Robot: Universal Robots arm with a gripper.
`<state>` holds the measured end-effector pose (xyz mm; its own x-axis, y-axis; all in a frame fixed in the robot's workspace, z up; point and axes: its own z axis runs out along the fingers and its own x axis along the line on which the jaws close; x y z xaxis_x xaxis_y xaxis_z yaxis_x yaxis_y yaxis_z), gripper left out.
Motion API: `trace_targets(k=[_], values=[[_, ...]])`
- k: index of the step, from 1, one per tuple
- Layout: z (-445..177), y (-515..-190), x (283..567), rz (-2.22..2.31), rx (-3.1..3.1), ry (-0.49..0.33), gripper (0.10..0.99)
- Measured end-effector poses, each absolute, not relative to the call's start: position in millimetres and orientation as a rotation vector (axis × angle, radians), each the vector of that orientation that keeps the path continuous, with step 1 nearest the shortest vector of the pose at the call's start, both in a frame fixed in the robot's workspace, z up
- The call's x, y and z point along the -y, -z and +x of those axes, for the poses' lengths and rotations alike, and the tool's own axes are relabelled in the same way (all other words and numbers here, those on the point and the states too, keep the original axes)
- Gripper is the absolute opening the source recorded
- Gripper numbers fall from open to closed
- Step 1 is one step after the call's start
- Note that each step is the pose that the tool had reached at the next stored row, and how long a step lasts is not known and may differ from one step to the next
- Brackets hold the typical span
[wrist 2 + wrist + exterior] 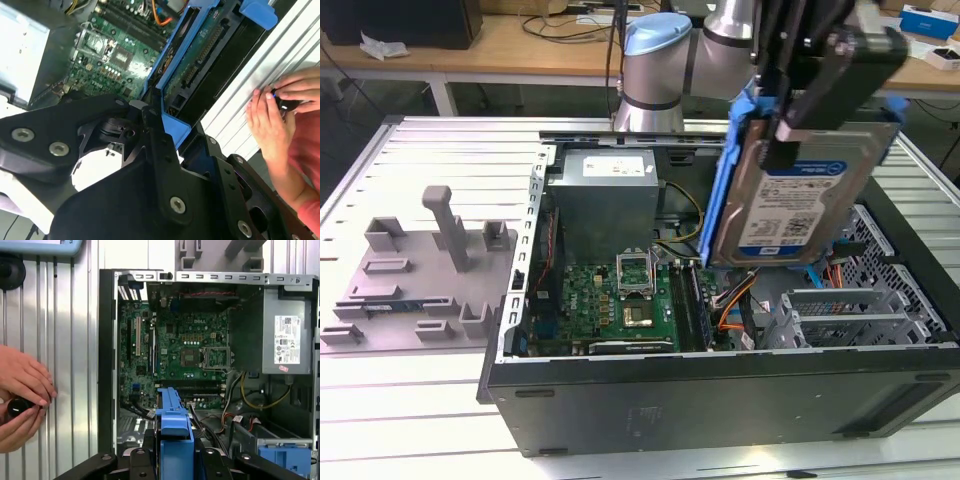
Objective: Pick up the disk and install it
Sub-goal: 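Insert the disk into the insertion slot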
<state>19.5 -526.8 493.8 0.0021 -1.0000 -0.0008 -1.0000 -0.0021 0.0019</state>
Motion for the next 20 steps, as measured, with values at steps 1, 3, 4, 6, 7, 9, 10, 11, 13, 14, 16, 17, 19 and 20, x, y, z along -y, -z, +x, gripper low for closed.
trace_targets(k=[1,3,4,6,7,9,10,11,13,14,16,17,19,20], values=[[24,-494,528,2.223,2.218,0.003,0.365],[32,-494,529,2.223,2.218,0.003,0.365],[36,-494,530,2.223,2.218,0.003,0.365],[46,-494,532,2.223,2.218,0.004,0.365],[50,-494,532,2.223,2.218,0.004,0.365],[59,-494,534,2.223,2.218,0.004,0.365],[63,-494,534,2.223,2.218,0.004,0.365],[66,-494,535,2.223,2.218,0.004,0.365],[75,-494,536,2.223,2.218,0.004,0.365],[84,-493,536,2.223,2.218,0.004,0.365],[92,-493,537,2.223,2.218,0.004,0.365],[96,-493,538,2.223,2.218,0.004,0.365],[101,-493,538,2.223,2.218,0.004,0.365],[103,-493,538,2.223,2.218,0.004,0.365]])
